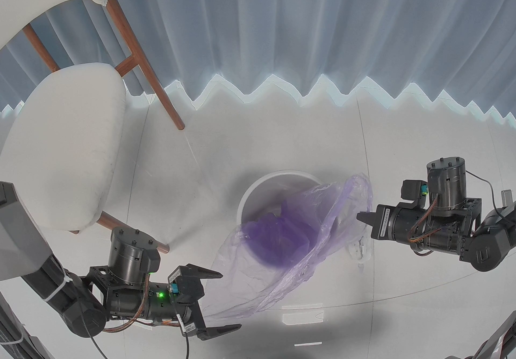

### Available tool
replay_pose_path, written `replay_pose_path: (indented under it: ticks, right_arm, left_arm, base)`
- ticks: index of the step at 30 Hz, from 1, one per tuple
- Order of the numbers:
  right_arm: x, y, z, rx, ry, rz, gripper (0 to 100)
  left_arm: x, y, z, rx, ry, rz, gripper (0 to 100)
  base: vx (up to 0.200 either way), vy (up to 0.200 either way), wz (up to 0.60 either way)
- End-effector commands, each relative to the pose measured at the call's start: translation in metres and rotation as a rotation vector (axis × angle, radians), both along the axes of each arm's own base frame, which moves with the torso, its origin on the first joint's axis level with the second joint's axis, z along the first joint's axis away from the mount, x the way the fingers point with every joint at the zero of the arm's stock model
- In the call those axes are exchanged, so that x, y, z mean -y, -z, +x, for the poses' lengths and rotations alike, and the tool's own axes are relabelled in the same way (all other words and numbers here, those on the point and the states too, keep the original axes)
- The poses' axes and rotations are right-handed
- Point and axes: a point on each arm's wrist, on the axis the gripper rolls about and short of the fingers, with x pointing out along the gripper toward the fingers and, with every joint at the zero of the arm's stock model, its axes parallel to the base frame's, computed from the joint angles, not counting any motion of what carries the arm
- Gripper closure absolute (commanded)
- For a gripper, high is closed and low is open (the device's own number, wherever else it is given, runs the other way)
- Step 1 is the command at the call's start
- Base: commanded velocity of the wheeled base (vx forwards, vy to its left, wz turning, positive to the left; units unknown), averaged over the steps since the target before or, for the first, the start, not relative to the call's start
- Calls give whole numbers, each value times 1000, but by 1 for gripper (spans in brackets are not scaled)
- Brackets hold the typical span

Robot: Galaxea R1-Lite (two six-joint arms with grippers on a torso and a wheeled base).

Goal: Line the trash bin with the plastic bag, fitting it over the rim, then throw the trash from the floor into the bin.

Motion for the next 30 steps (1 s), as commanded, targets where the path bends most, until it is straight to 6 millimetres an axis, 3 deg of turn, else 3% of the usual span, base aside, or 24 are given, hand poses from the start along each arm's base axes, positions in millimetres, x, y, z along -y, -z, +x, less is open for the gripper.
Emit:
replay_pose_path:
  ticks: [1, 2, 15, 22, 26, 30]
  right_arm:
    - [0, -1, -1, 5, -2, 3, 100]
    - [0, -1, 0, 4, -2, 2, 100]
    - [0, 1, 0, 0, -3, -4, 100]
    - [12, -6, 4, 51, 5, -39, 100]
    - [18, -11, 12, 113, 16, -24, 100]
    - [24, -18, 23, 223, 5, 49, 100]
  left_arm:
    - [3, 9, 5, -25, -1, 15, 0]
    - [3, 8, 8, -18, -7, 11, 100]
    - [-3, 7, 20, 17, -56, -23, 100]
    - [-9, -17, 48, 97, -223, -190, 100]
    - [0, -31, 53, 73, -302, -341, 100]
    - [31, -52, 67, 59, -415, -540, 100]
  base:
    - [0, 0, 0]
    - [0, 0, 0]
    - [0, 0, 0]
    - [0, 0, 0]
    - [0, 0, 0]
    - [0, 0, 0]
